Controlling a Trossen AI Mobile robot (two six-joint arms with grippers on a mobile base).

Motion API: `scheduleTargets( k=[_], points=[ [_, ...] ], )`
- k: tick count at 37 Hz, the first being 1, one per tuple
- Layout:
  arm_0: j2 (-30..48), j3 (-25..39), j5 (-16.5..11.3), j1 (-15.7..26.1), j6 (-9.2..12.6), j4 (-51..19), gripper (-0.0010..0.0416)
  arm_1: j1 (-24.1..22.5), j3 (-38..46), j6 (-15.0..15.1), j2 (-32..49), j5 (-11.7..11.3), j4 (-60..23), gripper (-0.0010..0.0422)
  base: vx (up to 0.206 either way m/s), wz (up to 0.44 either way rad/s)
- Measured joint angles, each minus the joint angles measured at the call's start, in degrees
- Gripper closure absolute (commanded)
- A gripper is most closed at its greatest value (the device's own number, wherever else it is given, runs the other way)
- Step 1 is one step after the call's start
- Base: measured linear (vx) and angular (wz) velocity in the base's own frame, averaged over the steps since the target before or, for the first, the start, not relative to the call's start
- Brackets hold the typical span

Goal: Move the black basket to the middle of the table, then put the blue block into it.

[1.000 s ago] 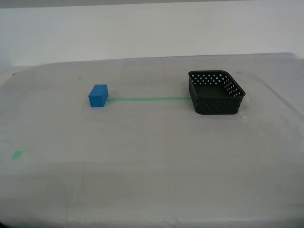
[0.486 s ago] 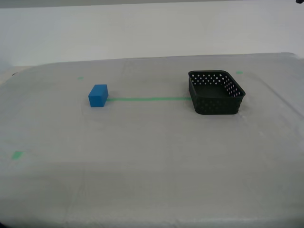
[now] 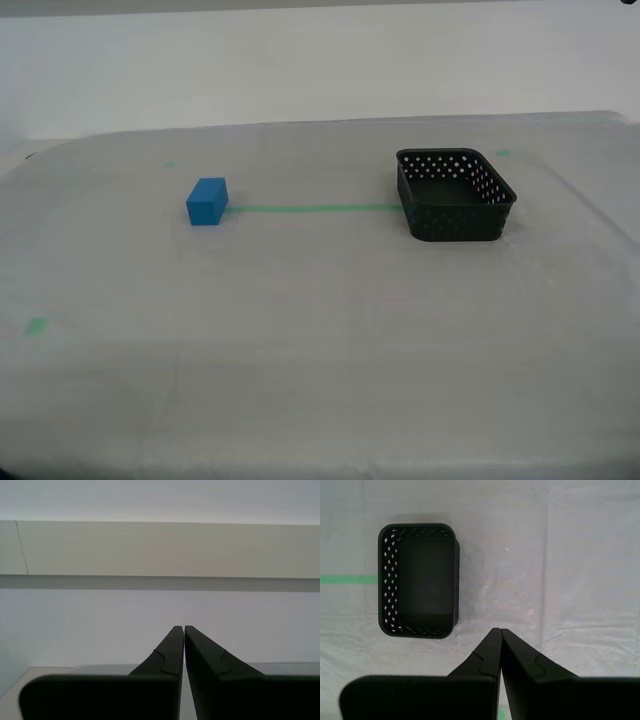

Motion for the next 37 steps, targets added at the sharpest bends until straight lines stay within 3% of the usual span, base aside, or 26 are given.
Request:
scheduleTargets(
  k=[24,30,37],
  points=[
    [0.0,0.0,0.4,0.2,0.0,-1.8,0.0398,0.0,0.0,0.0,0.0,0.0,0.0,0.0412,0.000,0.000],
    [0.0,0.0,0.4,0.3,0.0,-1.8,0.0353,0.0,0.0,0.0,0.0,0.0,0.0,0.0412,0.000,0.000],
    [0.0,0.0,0.5,0.4,0.0,-1.9,0.0267,0.0,0.0,0.0,0.0,0.0,0.0,0.0412,0.000,0.000]
  ],
)
